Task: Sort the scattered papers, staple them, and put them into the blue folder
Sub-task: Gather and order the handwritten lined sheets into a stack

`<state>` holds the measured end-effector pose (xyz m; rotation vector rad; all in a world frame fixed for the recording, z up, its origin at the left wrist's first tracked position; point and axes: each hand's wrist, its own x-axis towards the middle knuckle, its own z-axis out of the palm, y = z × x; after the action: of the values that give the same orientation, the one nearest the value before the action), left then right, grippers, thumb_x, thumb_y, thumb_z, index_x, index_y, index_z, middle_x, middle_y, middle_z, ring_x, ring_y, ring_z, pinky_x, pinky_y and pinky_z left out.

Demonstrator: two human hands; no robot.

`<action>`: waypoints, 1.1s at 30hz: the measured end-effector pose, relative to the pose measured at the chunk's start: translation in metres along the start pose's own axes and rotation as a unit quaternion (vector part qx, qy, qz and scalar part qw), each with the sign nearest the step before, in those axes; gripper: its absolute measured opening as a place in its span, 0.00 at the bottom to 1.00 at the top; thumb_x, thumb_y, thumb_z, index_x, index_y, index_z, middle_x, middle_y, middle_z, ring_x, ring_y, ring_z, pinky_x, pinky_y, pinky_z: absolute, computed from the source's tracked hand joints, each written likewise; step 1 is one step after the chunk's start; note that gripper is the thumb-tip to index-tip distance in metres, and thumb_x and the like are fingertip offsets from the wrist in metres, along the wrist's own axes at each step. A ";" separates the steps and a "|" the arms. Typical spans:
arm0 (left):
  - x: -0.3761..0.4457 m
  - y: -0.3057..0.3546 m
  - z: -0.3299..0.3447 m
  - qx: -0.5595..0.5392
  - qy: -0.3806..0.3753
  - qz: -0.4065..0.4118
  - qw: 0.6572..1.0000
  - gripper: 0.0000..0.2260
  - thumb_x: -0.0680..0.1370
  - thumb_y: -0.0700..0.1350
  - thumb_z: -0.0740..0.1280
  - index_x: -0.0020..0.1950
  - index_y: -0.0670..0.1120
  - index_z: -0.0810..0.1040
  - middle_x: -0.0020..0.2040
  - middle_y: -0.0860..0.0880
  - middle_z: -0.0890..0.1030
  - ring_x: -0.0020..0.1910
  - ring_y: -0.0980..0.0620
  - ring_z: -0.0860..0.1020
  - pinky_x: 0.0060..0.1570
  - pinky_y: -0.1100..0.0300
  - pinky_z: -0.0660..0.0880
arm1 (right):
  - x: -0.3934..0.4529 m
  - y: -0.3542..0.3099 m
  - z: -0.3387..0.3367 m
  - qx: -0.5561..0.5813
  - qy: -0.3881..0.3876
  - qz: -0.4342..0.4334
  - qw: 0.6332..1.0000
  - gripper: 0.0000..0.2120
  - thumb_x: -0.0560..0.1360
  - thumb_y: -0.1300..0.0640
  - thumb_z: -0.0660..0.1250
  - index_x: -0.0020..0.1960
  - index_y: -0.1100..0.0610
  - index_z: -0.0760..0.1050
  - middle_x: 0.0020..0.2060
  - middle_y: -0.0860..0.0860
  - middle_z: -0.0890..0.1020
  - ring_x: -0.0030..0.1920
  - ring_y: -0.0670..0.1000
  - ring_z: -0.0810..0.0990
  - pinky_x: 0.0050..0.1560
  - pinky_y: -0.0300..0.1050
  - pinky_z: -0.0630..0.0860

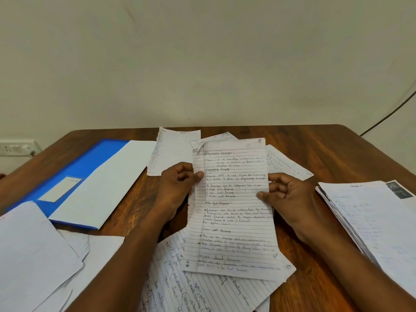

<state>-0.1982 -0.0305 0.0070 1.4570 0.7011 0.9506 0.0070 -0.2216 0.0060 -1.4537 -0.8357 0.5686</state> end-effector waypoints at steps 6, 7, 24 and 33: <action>0.001 0.001 -0.003 -0.065 -0.024 -0.025 0.997 0.11 0.77 0.35 0.75 0.58 0.42 0.82 0.52 0.44 0.89 0.52 0.47 0.88 0.50 0.55 0.84 | -0.001 0.006 0.002 -0.019 -0.035 0.027 0.999 0.19 0.72 0.71 0.77 0.60 0.59 0.80 0.49 0.53 0.89 0.50 0.55 0.88 0.54 0.55 0.85; 0.001 0.001 -0.003 -0.074 -0.033 -0.030 0.996 0.13 0.77 0.35 0.75 0.61 0.41 0.82 0.56 0.43 0.88 0.56 0.45 0.87 0.55 0.51 0.83 | 0.000 0.005 0.002 -0.022 -0.038 0.030 0.999 0.19 0.72 0.70 0.77 0.60 0.59 0.80 0.49 0.53 0.89 0.50 0.55 0.89 0.54 0.56 0.85; 0.013 -0.010 -0.007 -0.047 0.073 -0.064 0.994 0.10 0.77 0.36 0.75 0.58 0.42 0.83 0.53 0.45 0.89 0.52 0.45 0.88 0.53 0.45 0.84 | 0.064 -0.033 0.012 -0.109 0.063 0.037 0.991 0.09 0.74 0.60 0.78 0.52 0.59 0.83 0.38 0.54 0.88 0.39 0.54 0.88 0.49 0.54 0.86; 0.021 -0.017 -0.012 -0.041 0.151 -0.065 0.986 0.07 0.79 0.39 0.75 0.57 0.45 0.83 0.53 0.48 0.88 0.50 0.48 0.88 0.49 0.48 0.85 | 0.162 -0.030 0.037 -0.315 0.057 0.013 0.947 0.13 0.72 0.55 0.81 0.53 0.55 0.82 0.49 0.48 0.83 0.49 0.49 0.82 0.40 0.35 0.73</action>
<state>-0.1969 -0.0047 -0.0067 1.1920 0.9551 1.0968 0.0722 -0.0745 0.0563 -2.0579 -0.9542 0.2315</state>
